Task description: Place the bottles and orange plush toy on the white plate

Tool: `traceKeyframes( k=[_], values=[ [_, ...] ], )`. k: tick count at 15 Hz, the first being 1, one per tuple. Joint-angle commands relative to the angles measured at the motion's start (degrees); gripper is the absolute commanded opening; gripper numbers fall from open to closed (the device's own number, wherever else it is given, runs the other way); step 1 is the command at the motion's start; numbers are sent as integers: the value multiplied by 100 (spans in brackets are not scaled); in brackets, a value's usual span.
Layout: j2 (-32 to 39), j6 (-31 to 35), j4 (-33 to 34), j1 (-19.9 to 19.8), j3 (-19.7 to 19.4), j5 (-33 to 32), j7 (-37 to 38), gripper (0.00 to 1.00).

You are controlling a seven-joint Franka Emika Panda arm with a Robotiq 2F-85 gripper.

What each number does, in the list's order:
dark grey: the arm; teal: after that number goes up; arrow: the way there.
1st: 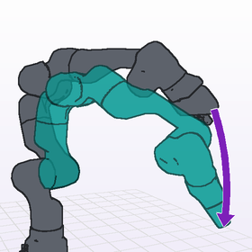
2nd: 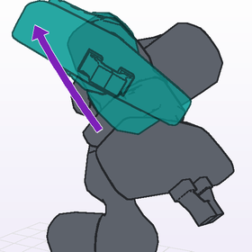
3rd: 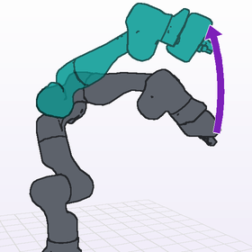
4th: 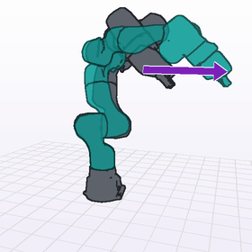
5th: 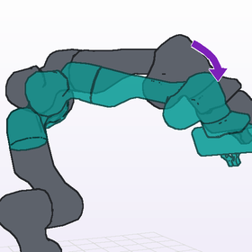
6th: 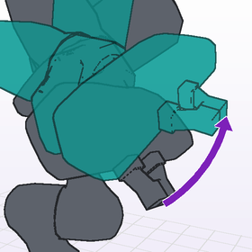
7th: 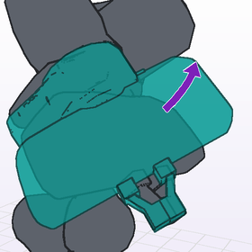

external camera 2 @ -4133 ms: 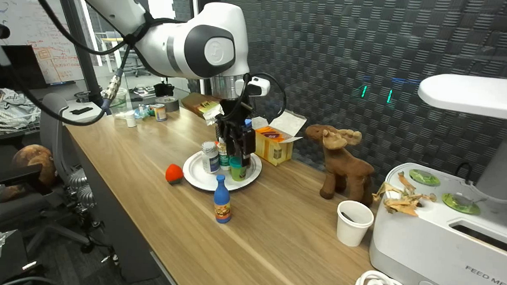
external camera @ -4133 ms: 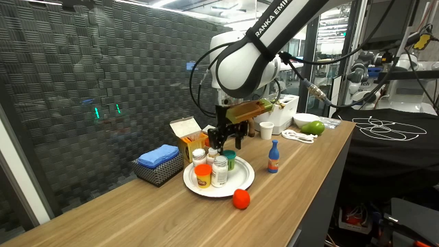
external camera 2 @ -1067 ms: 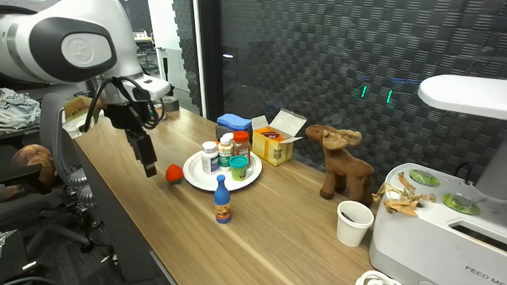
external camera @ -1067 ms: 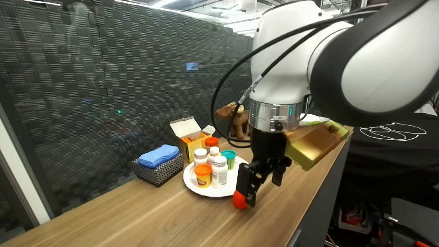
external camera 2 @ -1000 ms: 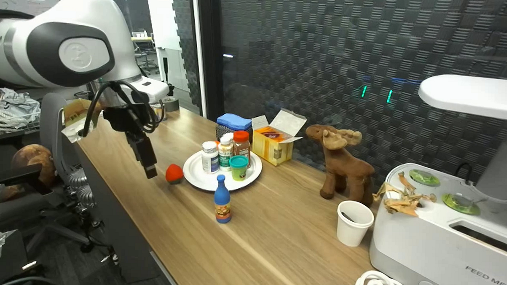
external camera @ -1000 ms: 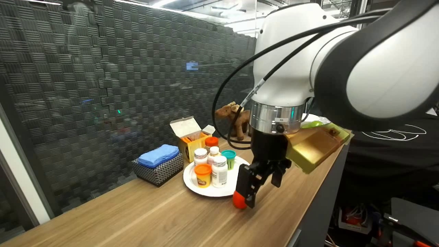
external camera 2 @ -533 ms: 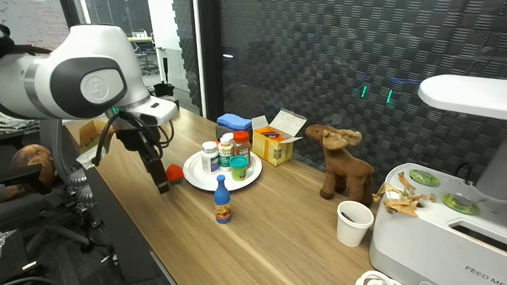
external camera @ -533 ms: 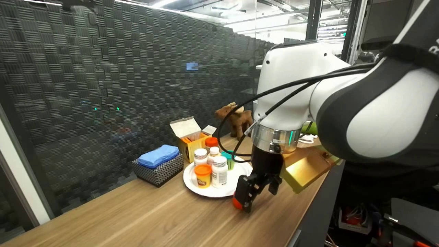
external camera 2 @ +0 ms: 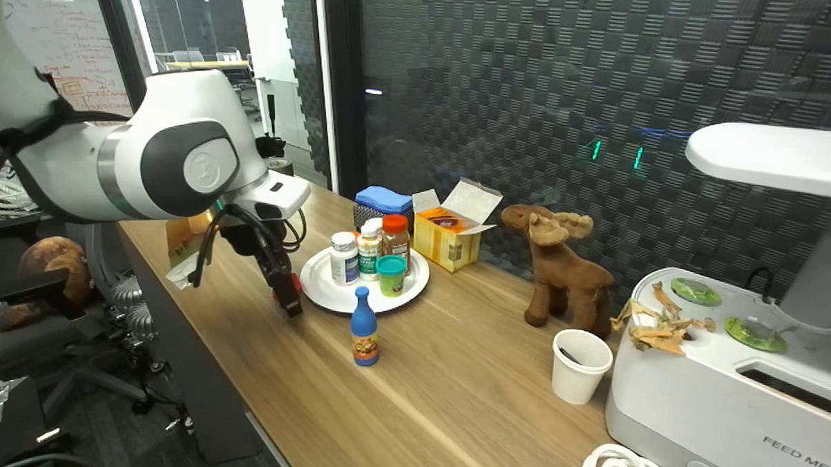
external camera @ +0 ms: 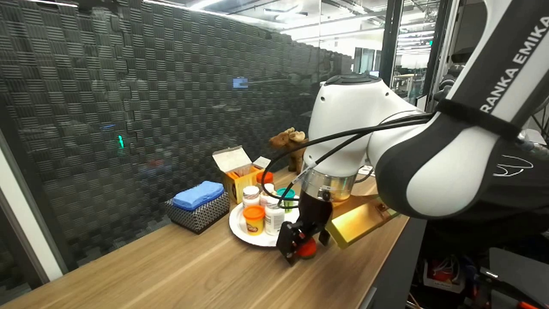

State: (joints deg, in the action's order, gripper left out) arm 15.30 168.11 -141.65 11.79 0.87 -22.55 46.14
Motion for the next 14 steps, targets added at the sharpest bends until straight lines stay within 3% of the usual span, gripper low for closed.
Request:
traceKeyframes(
  k=[1, 2, 3, 9, 10, 12, 13, 14],
  values=[
    [131, 208, 181, 259, -192, -259, 330, 100],
    [118, 213, 167, 288, -196, -278, 347, 75],
    [106, 224, 114, 195, -48, -139, 183, 74],
    [-205, 382, -314, 44, 207, 54, -28, 28],
    [-254, 418, -384, 30, 248, 62, -30, 23],
    [-291, 484, -504, -172, 514, 333, -213, 23],
    [-289, 510, -577, -420, 827, 684, -459, 23],
    [-356, 511, -657, -278, 775, 1340, -880, 23]
  ],
)
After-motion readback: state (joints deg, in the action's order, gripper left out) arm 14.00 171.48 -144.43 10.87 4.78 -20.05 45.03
